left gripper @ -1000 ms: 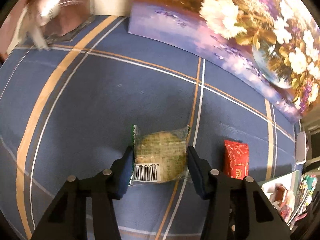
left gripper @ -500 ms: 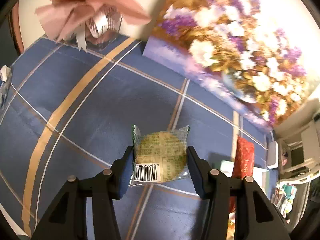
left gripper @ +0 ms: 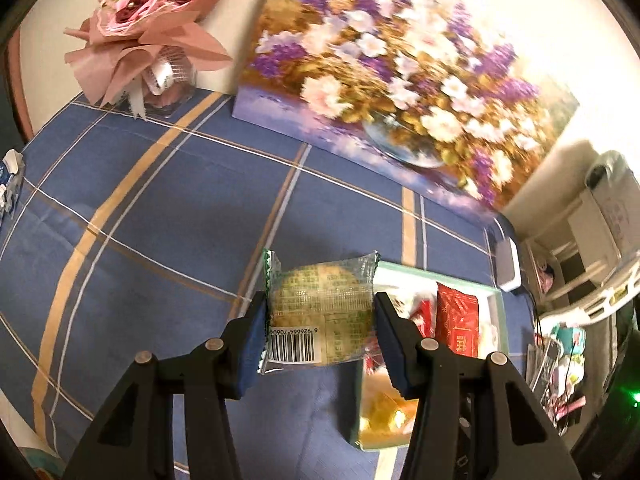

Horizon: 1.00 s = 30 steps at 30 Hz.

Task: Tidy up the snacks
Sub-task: 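Carry the biscuit packet and red cake packet over the white tray with both grippers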

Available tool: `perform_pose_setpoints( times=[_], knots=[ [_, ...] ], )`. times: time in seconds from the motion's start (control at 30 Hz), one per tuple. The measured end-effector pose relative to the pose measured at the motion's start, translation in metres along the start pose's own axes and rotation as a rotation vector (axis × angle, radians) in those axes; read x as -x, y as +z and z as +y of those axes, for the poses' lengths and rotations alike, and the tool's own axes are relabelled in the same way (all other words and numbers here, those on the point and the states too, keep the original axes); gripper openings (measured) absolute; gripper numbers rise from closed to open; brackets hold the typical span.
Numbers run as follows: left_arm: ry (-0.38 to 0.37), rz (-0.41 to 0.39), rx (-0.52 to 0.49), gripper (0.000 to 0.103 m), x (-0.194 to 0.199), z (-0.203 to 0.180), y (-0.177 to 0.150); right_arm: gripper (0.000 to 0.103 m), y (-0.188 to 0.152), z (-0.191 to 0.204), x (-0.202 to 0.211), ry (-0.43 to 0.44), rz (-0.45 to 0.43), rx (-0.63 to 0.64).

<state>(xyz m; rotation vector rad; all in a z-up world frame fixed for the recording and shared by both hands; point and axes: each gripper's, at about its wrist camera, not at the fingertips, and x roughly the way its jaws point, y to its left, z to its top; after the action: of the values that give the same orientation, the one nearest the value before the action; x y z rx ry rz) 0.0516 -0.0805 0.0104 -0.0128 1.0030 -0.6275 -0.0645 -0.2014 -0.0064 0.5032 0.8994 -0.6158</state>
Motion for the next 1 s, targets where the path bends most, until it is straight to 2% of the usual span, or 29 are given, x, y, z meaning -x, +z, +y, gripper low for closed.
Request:
perform_pose_setpoints(
  times=[0.3, 0.6, 0.77, 1.0],
  knots=[
    [-0.047, 0.085, -0.127, 0.054, -0.020, -0.057, -0.016, 0.047, 0.002, -0.078, -0.012, -0.031, 0.037, -0.142],
    [-0.103, 0.168, -0.239, 0.054, -0.055, -0.112, -0.048, 0.047, 0.006, -0.151, -0.022, -0.091, 0.041, -0.279],
    [-0.105, 0.180, -0.285, 0.054, -0.066, -0.129, -0.057, 0.047, 0.006, -0.172, -0.032, -0.092, 0.052, -0.321],
    [-0.101, 0.207, -0.291, 0.054, -0.085, -0.133, -0.062, 0.047, 0.007, -0.184, -0.046, -0.090, 0.066, -0.338]
  ],
)
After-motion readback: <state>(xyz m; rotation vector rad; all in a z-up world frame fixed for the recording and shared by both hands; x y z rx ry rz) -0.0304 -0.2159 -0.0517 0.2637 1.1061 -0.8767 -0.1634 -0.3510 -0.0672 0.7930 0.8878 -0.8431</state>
